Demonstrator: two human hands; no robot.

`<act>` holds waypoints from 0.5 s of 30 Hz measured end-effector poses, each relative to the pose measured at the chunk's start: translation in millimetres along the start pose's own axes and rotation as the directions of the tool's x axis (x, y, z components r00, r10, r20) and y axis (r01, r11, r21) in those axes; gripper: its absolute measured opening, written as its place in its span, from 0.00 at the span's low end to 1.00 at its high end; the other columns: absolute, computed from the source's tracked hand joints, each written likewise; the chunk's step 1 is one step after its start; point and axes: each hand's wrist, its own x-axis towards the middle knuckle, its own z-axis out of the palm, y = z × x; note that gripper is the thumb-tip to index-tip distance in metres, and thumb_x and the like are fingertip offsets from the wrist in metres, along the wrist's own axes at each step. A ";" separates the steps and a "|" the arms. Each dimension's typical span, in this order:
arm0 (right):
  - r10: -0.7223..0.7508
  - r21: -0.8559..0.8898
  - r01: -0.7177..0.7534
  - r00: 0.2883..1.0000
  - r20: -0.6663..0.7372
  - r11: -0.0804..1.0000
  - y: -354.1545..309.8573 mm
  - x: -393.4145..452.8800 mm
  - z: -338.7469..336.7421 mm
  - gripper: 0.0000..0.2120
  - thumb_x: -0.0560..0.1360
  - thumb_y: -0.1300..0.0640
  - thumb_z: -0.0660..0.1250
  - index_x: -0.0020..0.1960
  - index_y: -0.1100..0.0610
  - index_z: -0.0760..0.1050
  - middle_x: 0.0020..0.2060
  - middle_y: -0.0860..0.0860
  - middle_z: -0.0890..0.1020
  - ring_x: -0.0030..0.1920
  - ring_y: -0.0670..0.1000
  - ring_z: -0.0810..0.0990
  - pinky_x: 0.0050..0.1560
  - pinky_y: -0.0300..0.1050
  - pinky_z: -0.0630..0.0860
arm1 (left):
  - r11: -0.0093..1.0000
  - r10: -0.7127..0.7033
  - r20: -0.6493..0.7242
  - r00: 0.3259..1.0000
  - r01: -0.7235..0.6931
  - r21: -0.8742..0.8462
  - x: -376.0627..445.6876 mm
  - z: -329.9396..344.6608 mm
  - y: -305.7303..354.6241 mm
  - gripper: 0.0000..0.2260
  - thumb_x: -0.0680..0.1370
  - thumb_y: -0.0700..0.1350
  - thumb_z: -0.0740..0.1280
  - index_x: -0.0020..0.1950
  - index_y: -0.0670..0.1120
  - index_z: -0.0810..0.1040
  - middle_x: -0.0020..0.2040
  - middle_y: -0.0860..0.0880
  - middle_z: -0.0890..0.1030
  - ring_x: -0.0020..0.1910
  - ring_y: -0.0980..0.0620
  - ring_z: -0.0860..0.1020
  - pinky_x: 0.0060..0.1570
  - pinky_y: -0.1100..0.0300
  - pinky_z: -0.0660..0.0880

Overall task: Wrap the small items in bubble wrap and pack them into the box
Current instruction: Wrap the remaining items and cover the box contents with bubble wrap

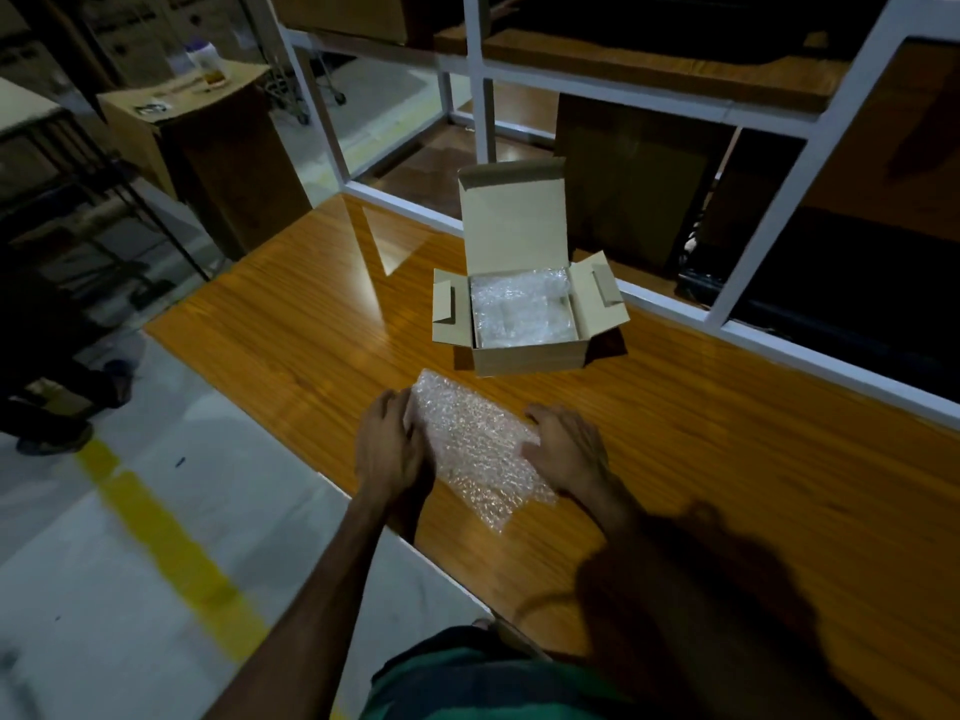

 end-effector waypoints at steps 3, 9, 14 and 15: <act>0.078 0.125 -0.081 0.997 0.026 0.989 -1.7 -0.2 -7.0 0.10 0.77 0.49 0.73 0.57 0.49 0.80 0.52 0.47 0.85 0.50 0.52 0.83 0.52 0.54 0.82 | 0.995 -0.086 0.054 0.995 0.088 -0.041 13.2 -7.3 -6.0 0.23 0.80 0.54 0.60 0.68 0.42 0.78 0.59 0.40 0.84 0.56 0.40 0.82 0.58 0.39 0.80; 0.143 0.555 -0.173 0.985 0.097 0.814 7.2 -4.6 -24.6 0.10 0.78 0.61 0.74 0.56 0.53 0.76 0.52 0.51 0.82 0.39 0.48 0.80 0.30 0.39 0.72 | 0.959 -0.230 0.177 0.957 0.254 -0.124 11.9 -18.8 -4.6 0.08 0.81 0.48 0.70 0.57 0.47 0.84 0.46 0.49 0.87 0.43 0.49 0.85 0.46 0.48 0.84; 0.186 0.740 -0.208 0.976 0.114 0.640 24.1 -7.3 -33.9 0.16 0.77 0.62 0.76 0.60 0.52 0.76 0.62 0.53 0.78 0.52 0.48 0.79 0.41 0.43 0.77 | 0.737 -0.342 0.182 0.922 0.383 -0.557 -5.4 -28.5 7.5 0.06 0.81 0.43 0.71 0.50 0.40 0.82 0.46 0.41 0.85 0.47 0.41 0.85 0.48 0.42 0.85; 0.192 0.758 -0.208 0.975 0.110 0.619 26.8 -8.2 -34.1 0.16 0.76 0.61 0.77 0.60 0.52 0.77 0.62 0.53 0.78 0.53 0.48 0.79 0.42 0.43 0.77 | 0.668 -0.374 0.187 0.908 0.404 -0.625 -7.8 -31.7 12.5 0.07 0.81 0.42 0.70 0.52 0.38 0.82 0.48 0.38 0.85 0.49 0.40 0.85 0.49 0.44 0.84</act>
